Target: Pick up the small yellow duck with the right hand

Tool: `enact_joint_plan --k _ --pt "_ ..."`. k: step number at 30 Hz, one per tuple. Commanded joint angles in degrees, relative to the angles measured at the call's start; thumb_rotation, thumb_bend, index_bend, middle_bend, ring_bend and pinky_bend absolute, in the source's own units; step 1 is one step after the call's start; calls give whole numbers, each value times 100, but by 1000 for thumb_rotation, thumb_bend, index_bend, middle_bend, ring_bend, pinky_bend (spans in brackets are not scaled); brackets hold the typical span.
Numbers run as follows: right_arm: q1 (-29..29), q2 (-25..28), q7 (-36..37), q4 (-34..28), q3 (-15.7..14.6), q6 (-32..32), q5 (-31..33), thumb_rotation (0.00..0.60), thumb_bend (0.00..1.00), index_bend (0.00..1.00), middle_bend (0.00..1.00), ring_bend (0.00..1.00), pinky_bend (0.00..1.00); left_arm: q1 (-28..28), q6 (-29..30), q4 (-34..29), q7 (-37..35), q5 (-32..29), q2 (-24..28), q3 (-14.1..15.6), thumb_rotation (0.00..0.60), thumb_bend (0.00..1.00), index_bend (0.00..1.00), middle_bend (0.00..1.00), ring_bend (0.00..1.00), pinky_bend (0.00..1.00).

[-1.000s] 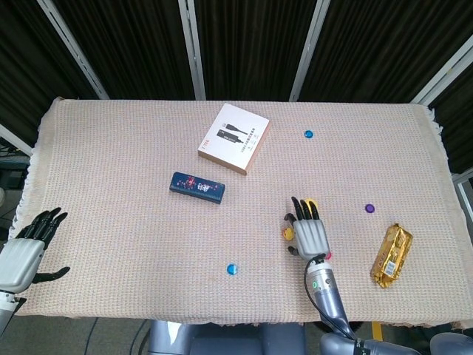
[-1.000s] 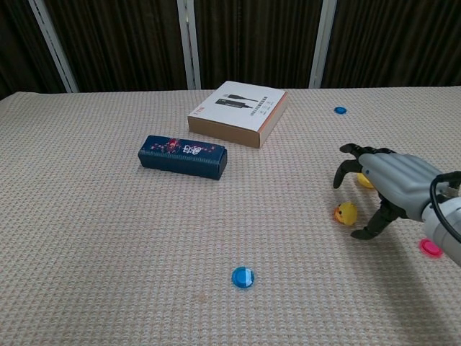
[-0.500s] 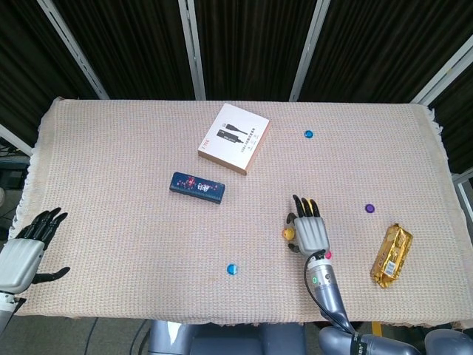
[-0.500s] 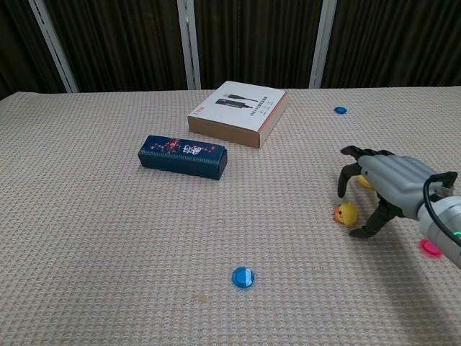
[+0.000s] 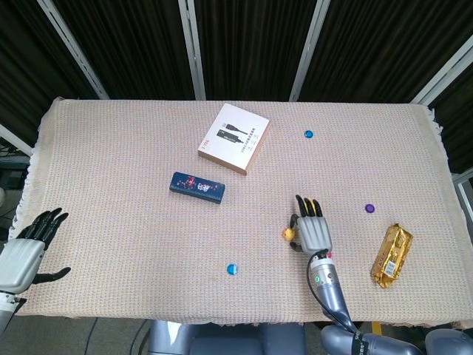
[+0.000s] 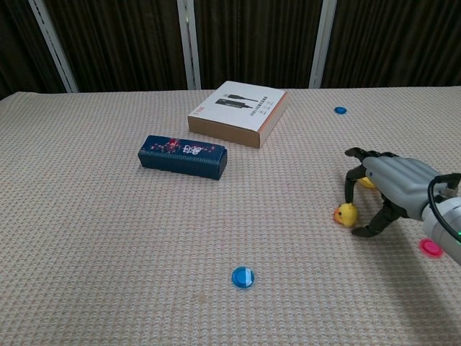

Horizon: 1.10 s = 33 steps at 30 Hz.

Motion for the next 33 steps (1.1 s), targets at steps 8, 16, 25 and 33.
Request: enact_joint_plan --k 8,16,25,33 --pt "42 -79 16 20 -9 18 -27 600 101 533 0 0 0 -4 -12 1 -11 -8 5 0 600 0 0 0 0 222" --pt "62 -87 17 18 -4 43 -40 600 101 538 0 0 0 -6 -10 13 -19 -1 3 -1 600 0 0 0 0 222" --pt "108 71 -40 -154 103 107 -47 600 101 539 0 0 0 0 15 5 -5 12 3 -3 600 0 0 0 0 222" --pt "168 209 -118 -353 233 136 34 600 103 537 0 0 0 -3 3 17 -23 7 -8 -2 600 0 0 0 0 222"
